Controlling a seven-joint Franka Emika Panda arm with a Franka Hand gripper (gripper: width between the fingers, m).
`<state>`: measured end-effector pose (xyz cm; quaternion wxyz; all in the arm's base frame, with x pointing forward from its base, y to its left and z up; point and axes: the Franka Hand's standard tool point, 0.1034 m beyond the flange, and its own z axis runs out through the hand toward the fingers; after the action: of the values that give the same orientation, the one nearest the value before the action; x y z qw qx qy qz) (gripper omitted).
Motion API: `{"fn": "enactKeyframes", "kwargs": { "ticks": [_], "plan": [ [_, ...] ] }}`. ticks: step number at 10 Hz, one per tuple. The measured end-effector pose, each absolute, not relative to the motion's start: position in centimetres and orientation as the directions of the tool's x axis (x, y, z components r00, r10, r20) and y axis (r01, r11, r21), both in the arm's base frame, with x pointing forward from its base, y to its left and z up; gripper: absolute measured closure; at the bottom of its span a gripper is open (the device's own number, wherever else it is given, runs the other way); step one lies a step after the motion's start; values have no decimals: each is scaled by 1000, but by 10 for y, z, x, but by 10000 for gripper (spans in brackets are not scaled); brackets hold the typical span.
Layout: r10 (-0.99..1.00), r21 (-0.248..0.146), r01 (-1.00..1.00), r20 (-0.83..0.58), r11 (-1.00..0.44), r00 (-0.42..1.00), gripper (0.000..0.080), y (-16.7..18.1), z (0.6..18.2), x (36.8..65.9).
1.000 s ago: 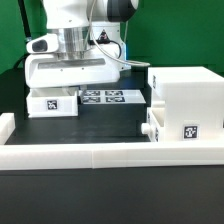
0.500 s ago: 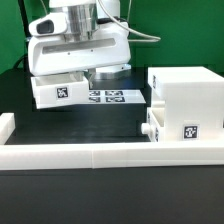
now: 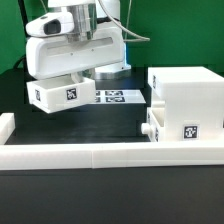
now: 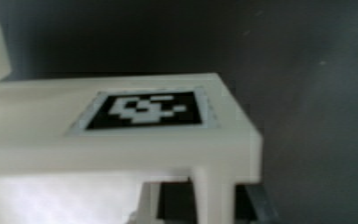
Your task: Assemble drawer
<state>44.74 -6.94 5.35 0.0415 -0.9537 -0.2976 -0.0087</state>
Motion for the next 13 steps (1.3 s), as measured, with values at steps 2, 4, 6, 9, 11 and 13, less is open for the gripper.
{"fn": "enactKeyframes", "kwargs": {
  "ticks": [2, 4, 6, 9, 11, 13],
  "plan": [
    [726, -39, 727, 37, -685, 686, 758, -65, 60, 466],
    [813, -36, 813, 37, -581, 582, 758, -68, 58, 463],
    [886, -34, 886, 40, -462, 463, 758, -69, 56, 462],
    [991, -28, 991, 32, -129, 129, 758, -69, 51, 474],
    [999, -18, 999, 21, -45, 45, 758, -66, 51, 482],
    [999, -19, 999, 21, -45, 45, 758, -66, 50, 482]
  ]
}}
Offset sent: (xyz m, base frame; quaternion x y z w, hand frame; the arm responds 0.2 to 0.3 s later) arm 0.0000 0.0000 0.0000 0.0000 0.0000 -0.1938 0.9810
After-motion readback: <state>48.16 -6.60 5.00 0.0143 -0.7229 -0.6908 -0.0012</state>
